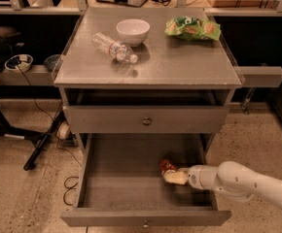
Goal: Place coke can into middle drawer
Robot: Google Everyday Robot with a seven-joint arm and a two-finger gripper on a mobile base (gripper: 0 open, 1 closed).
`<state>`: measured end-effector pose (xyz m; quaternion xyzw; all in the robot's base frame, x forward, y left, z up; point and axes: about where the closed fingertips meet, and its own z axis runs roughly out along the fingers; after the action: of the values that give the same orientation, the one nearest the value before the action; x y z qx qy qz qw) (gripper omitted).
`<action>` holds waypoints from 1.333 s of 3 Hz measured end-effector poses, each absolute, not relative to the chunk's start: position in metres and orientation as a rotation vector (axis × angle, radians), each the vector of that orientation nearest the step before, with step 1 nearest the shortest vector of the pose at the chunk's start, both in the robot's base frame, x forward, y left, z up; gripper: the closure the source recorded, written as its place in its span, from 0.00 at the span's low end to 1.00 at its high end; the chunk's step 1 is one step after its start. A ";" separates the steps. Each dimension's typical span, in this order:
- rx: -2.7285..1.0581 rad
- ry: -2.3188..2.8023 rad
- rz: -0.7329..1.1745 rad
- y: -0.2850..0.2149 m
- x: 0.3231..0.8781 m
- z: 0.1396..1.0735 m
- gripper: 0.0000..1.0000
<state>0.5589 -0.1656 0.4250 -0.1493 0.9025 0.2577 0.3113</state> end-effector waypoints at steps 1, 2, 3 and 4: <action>-0.394 2.387 0.679 -0.166 0.559 0.423 0.83; -0.394 2.387 0.679 -0.166 0.559 0.423 0.60; -0.394 2.387 0.679 -0.166 0.559 0.423 0.37; -0.394 2.387 0.679 -0.166 0.559 0.423 0.06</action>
Offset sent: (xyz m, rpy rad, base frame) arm -0.0001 -0.0003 -0.0016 -0.0021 0.0036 0.0001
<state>0.5588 -0.1657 0.4234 -0.1492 0.9033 0.2571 0.3094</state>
